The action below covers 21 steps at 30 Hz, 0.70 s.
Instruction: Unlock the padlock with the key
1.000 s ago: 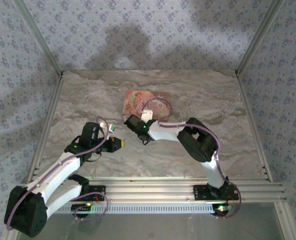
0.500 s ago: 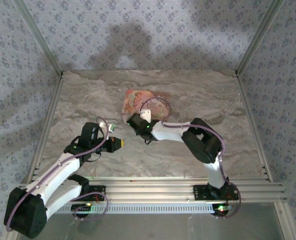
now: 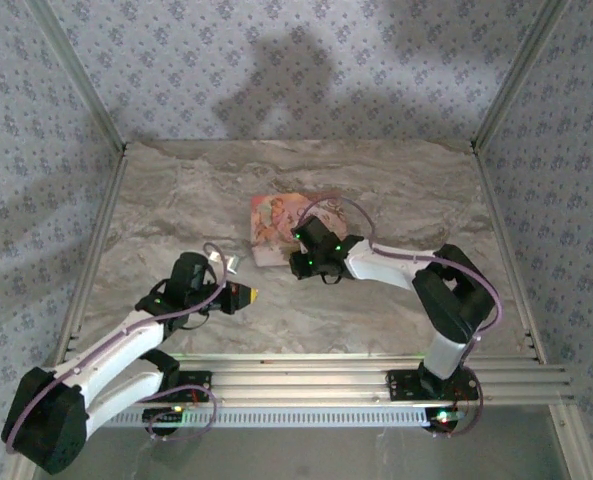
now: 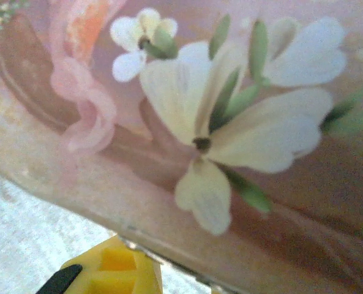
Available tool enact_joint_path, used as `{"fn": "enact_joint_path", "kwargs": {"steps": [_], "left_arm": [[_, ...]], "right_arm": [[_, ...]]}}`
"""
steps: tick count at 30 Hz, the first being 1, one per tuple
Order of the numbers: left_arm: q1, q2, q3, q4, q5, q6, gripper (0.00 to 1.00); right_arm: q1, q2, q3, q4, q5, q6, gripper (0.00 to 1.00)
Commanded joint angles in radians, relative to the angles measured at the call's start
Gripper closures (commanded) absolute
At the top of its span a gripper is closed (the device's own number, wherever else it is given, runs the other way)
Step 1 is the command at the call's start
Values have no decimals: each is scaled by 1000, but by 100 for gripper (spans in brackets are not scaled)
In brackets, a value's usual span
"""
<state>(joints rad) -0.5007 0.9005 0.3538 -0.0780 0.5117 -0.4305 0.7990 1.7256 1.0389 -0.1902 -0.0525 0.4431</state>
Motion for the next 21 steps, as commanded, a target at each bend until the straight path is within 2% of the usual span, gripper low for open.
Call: {"fn": "enact_joint_path", "kwargs": {"steps": [1, 12, 21], "left_arm": [[-6, 24, -28, 125, 53, 18, 100], [-7, 59, -59, 274, 133, 50, 100], [-10, 59, -69, 358, 90, 106, 100]], "right_arm": [[-7, -24, 35, 13, -166, -30, 100], [-57, -40, 63, 9, -311, 79, 100], [-75, -68, 134, -98, -365, 167, 100]]}}
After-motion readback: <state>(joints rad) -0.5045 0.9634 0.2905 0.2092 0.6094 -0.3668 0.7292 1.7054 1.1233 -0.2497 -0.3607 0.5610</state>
